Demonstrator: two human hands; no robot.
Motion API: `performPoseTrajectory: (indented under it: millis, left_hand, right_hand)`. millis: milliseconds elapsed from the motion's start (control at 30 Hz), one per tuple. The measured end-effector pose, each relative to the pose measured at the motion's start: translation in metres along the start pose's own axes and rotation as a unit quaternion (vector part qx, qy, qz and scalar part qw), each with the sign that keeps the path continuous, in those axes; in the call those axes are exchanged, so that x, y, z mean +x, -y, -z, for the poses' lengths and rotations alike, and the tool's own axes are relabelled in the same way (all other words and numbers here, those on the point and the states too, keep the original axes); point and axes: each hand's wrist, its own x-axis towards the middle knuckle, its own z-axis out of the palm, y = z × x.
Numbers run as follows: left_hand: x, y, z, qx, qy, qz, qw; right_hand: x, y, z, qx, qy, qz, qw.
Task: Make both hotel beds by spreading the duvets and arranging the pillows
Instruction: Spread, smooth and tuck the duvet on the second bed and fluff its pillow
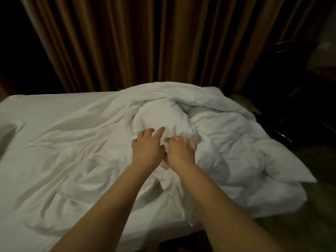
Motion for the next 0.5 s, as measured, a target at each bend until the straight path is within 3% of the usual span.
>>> performPoseTrajectory:
  millis: [333,500]
  left_hand:
    - [0.039,-0.102,-0.093,-0.015,0.109,-0.146,0.983]
    - [0.048,-0.128,-0.160,-0.010,0.199,-0.079,0.977]
  right_hand:
    - [0.004,-0.136,-0.002,0.036,0.012,-0.198,0.979]
    - [0.020,-0.198,-0.032,0.076,0.102,-0.244,0.961]
